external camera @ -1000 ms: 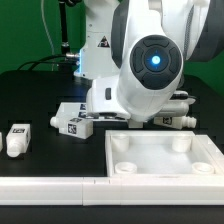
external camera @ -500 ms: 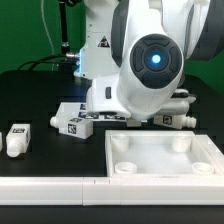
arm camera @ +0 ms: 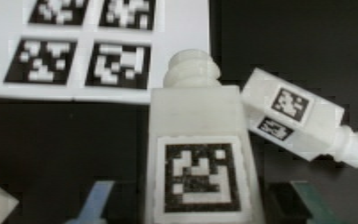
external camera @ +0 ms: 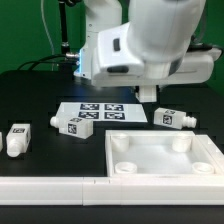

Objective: Assemble one leg

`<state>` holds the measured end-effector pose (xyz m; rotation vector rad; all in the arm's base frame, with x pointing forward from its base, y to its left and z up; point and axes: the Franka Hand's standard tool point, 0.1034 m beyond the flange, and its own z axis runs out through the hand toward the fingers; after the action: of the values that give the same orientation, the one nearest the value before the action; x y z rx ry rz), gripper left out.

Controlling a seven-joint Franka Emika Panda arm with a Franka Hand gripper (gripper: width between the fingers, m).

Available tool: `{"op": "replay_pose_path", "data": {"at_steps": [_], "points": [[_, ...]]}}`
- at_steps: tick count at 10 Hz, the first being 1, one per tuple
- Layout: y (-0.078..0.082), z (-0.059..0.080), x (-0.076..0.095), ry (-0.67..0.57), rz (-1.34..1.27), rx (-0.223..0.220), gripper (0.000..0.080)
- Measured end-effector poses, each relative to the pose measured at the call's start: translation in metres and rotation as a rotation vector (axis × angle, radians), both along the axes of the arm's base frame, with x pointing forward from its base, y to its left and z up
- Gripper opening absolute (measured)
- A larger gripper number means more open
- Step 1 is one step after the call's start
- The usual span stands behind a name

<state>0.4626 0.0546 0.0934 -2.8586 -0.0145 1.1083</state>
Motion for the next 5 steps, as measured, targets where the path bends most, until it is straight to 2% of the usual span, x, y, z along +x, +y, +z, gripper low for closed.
{"op": "replay_pose_path", "data": {"at_steps": [3,4,5], "points": [[0.000,0.002,0.014,-0.193,-0.016,-0.013,0.0284],[0.013,0.019,0.029,-0.254,-0.011,-0.017,0.0284],[0.020,0.042,0.055,-0.313,-0.004,-0.007,0.0285]]}}
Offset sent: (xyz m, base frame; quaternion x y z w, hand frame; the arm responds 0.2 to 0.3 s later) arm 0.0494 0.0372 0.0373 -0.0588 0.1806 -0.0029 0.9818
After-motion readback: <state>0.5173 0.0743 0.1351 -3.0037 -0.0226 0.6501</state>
